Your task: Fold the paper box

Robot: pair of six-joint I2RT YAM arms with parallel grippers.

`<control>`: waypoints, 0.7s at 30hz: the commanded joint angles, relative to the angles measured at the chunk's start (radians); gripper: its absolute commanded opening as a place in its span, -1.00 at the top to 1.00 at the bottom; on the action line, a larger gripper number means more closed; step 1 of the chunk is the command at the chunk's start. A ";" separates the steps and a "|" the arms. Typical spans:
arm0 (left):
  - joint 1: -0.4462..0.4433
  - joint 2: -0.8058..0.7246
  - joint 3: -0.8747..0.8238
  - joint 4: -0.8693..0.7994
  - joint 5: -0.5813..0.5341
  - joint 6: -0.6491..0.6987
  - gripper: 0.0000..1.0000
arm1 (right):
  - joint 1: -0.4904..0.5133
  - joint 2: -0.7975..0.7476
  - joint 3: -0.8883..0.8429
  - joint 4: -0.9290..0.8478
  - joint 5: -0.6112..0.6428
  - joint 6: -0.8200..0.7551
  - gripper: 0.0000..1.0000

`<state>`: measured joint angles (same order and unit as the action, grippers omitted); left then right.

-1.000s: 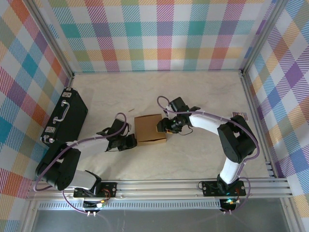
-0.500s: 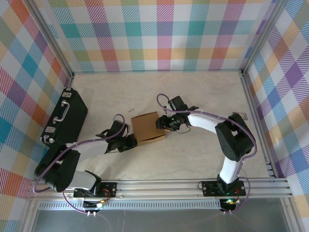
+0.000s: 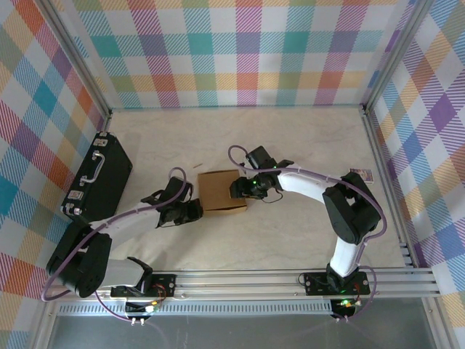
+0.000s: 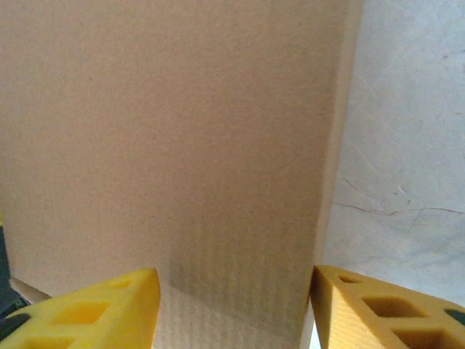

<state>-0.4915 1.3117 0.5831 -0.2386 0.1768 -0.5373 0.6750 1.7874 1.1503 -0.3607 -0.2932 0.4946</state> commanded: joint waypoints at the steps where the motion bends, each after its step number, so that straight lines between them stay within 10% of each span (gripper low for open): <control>1: -0.014 0.017 0.048 -0.023 -0.019 0.042 0.91 | 0.009 -0.036 0.021 -0.071 -0.002 -0.048 -0.18; 14: -0.006 -0.191 0.139 -0.322 -0.279 0.115 -0.03 | -0.064 -0.220 -0.001 -0.110 0.169 -0.154 -0.48; 21: -0.006 -0.382 0.126 -0.147 -0.681 0.188 -0.82 | -0.082 -0.493 -0.201 0.118 0.528 -0.396 -0.67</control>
<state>-0.4931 0.9997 0.7353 -0.4667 -0.2501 -0.4068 0.5983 1.3811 1.0374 -0.3683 0.0433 0.2523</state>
